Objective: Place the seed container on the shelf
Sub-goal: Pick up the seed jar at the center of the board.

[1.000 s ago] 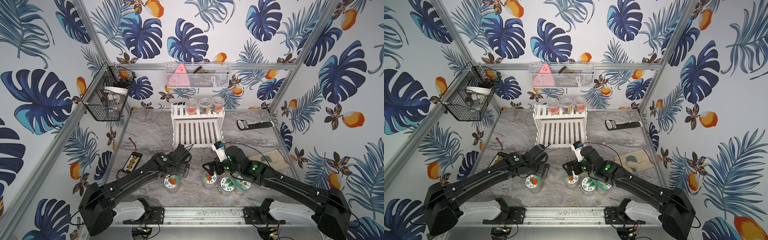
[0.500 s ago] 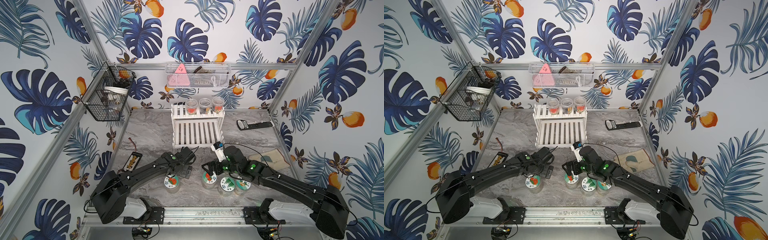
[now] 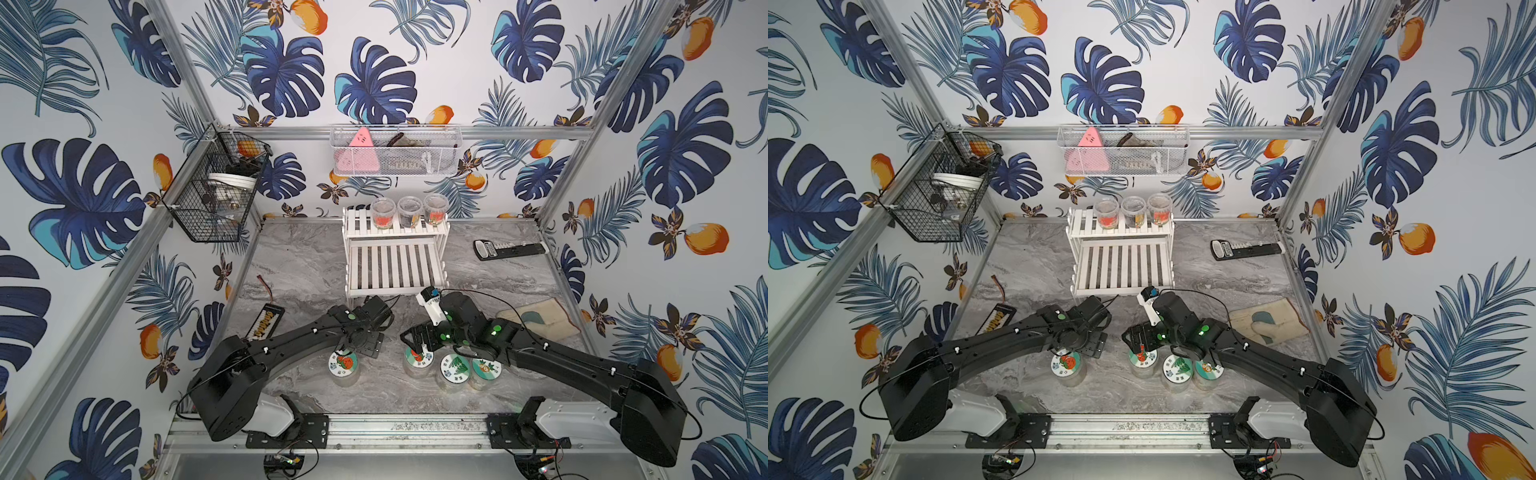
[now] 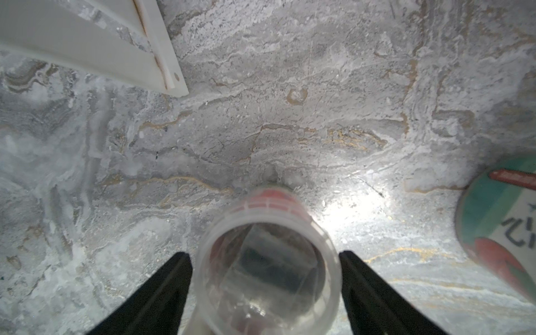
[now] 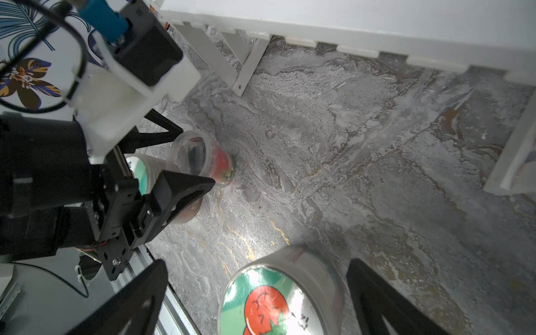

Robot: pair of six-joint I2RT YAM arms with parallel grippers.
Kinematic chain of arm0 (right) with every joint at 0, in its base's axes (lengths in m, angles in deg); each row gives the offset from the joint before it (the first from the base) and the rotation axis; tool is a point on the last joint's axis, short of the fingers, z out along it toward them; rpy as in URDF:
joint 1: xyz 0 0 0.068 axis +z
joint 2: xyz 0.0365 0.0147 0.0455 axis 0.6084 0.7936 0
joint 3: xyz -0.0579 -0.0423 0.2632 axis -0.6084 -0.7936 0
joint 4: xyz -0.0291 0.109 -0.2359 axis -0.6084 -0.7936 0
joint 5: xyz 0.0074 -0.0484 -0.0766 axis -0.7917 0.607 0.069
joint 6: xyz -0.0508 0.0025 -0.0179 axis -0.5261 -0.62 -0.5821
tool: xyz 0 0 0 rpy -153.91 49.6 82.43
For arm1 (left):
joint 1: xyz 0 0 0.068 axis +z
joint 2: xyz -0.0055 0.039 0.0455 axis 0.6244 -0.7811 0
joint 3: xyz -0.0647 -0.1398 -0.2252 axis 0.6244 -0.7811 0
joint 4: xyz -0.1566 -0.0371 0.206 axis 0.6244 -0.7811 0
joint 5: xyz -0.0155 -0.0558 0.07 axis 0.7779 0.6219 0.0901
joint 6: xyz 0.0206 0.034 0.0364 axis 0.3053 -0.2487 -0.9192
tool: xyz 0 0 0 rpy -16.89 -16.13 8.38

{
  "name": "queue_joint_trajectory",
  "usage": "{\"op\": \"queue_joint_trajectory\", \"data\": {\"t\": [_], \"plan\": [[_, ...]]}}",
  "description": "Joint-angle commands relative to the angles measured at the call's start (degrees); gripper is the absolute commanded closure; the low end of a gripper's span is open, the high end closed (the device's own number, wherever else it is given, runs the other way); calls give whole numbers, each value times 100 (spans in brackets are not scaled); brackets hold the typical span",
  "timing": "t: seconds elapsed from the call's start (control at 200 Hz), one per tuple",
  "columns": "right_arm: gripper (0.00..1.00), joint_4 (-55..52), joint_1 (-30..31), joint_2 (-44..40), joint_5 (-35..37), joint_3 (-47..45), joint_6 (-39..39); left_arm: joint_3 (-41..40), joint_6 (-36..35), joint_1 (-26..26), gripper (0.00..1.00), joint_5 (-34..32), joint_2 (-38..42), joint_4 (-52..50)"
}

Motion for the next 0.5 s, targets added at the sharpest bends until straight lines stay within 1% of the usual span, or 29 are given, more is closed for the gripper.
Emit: {"op": "queue_joint_trajectory", "data": {"t": [0.0, 0.135, 0.245, 0.365, 0.495], "plan": [[0, 74, -2, 21, -7, 33, 114, -42, -82, -56, 15, 29, 12, 121], [0, 81, -2, -129, 215, -50, 189, 51, -32, -215, 17, 32, -59, 138], [0, 116, -2, -331, 528, -206, 306, 179, 10, -360, 18, 12, -178, 151], [0, 39, -2, -498, 908, -326, 429, 320, 152, -470, 18, -4, -344, 234], [0, -67, -6, -611, 1155, -413, 537, 470, 426, -618, 18, -116, -609, 348]]}}
